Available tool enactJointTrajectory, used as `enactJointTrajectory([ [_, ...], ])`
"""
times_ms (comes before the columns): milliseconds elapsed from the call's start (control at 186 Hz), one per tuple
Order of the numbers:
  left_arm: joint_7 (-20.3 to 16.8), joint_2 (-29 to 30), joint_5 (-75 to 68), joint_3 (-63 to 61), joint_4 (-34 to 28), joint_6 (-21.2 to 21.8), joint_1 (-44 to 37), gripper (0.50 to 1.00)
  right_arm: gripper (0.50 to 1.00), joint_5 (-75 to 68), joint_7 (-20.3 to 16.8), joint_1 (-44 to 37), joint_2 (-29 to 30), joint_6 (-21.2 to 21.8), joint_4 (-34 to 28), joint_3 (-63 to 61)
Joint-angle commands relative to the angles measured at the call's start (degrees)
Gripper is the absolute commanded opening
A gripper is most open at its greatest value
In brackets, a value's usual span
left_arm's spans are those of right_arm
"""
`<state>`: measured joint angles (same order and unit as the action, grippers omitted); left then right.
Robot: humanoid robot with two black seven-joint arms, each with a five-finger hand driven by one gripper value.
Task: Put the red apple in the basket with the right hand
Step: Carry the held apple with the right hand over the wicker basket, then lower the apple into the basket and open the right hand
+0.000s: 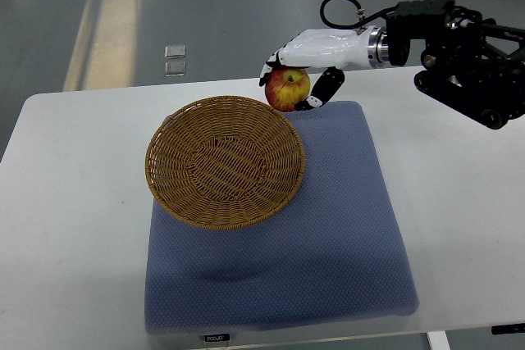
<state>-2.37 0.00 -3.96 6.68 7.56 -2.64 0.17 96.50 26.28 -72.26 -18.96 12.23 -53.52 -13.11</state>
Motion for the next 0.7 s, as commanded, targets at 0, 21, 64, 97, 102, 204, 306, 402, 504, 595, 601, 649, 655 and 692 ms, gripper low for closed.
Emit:
enactJointTrajectory([
  [0,0.0,0.0,0.0,0.0,0.0,0.0,0.0,1.0,0.711,0.0,-0.1,0.0,4.5,0.1,0.0,0.0],
  [21,0.0,0.0,0.0,0.0,0.0,0.0,0.0,1.0,0.711,0.0,-0.1,0.1,5.3,0.2,0.1,0.0],
  [64,0.0,0.0,0.0,0.0,0.0,0.0,0.0,1.0,0.713,0.0,-0.1,0.3,6.8,0.2,0.3,0.0],
  [97,0.0,0.0,0.0,0.0,0.0,0.0,0.0,1.0,0.713,0.0,-0.1,0.4,7.5,0.3,0.3,0.1],
  [102,0.0,0.0,0.0,0.0,0.0,0.0,0.0,1.0,0.713,0.0,-0.1,0.4,7.5,0.3,0.3,0.1],
  [204,0.0,0.0,0.0,0.0,0.0,0.0,0.0,1.0,0.715,0.1,-0.2,1.7,10.6,0.1,0.7,0.7],
  [306,0.0,0.0,0.0,0.0,0.0,0.0,0.0,1.0,0.715,0.1,-0.2,3.5,13.5,0.1,2.9,0.8],
  [402,0.0,0.0,0.0,0.0,0.0,0.0,0.0,1.0,0.721,0.2,-0.2,5.5,15.4,0.0,4.9,0.8],
  [504,0.0,0.0,0.0,0.0,0.0,0.0,0.0,1.0,0.725,0.3,-0.2,7.6,17.6,-0.5,8.0,0.8],
  [595,0.0,0.0,0.0,0.0,0.0,0.0,0.0,1.0,0.74,0.3,-0.2,8.4,18.9,-1.8,10.6,0.8],
  [601,0.0,0.0,0.0,0.0,0.0,0.0,0.0,1.0,0.74,0.3,-0.2,8.4,18.9,-1.8,10.6,0.8],
  [649,0.0,0.0,0.0,0.0,0.0,0.0,0.0,1.0,0.746,0.3,-0.2,8.8,19.0,-2.1,11.4,0.9],
  [655,0.0,0.0,0.0,0.0,0.0,0.0,0.0,1.0,0.746,0.3,-0.2,8.8,19.0,-2.1,11.4,0.9],
  [692,0.0,0.0,0.0,0.0,0.0,0.0,0.0,1.0,0.75,0.3,-0.2,9.1,19.0,-2.2,11.7,0.9],
])
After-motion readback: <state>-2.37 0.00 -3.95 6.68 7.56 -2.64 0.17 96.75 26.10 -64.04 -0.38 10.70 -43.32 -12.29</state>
